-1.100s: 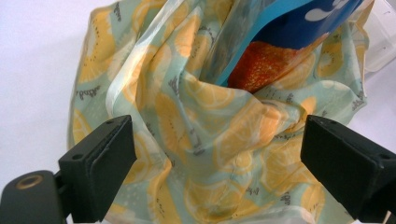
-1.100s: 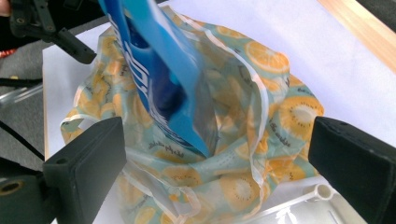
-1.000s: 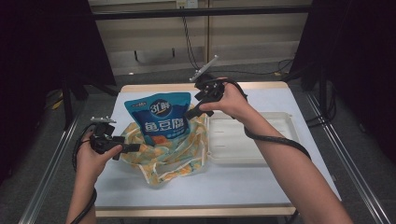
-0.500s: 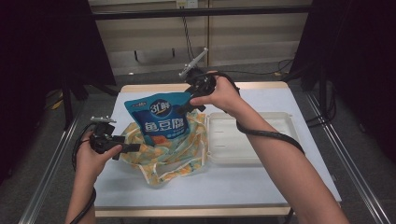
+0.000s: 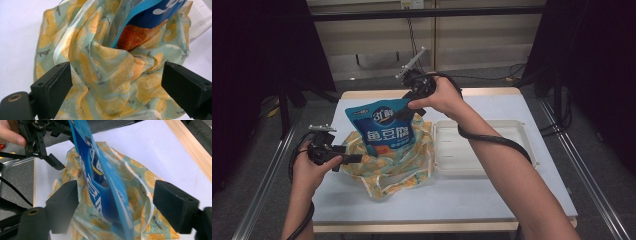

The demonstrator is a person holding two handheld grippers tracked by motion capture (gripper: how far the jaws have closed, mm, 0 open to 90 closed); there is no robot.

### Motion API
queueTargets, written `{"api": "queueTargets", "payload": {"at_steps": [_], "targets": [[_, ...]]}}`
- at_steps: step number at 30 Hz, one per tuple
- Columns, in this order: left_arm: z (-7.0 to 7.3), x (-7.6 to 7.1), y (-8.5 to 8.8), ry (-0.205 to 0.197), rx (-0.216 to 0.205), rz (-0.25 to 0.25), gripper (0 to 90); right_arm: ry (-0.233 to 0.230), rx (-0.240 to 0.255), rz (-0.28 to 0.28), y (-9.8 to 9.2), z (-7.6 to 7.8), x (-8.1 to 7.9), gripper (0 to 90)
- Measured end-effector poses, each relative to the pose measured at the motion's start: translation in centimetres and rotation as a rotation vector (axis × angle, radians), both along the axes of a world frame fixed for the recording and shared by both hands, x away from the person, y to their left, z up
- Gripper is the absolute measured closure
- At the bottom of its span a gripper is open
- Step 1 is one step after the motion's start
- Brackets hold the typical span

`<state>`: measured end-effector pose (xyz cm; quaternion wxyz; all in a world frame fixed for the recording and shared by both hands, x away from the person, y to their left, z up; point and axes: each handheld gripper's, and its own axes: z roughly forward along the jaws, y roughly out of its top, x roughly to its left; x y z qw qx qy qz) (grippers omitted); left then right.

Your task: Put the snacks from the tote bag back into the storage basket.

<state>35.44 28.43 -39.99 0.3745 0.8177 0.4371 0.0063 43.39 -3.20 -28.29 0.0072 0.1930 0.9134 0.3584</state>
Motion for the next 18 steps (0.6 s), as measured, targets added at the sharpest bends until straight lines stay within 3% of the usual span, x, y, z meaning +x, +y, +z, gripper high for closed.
{"api": "queueTargets", "payload": {"at_steps": [7, 18], "targets": [[-0.1, 0.1, 0.1, 0.003, 0.009, -0.009, 10.0, 0.012, -0.007, 0.012, 0.2, 0.0, 0.6, 31.5], [-0.2, 0.1, 0.0, 0.01, 0.008, -0.013, 10.0, 0.007, -0.019, 0.034, 1.3, -0.1, 1.5, 32.8]]}}
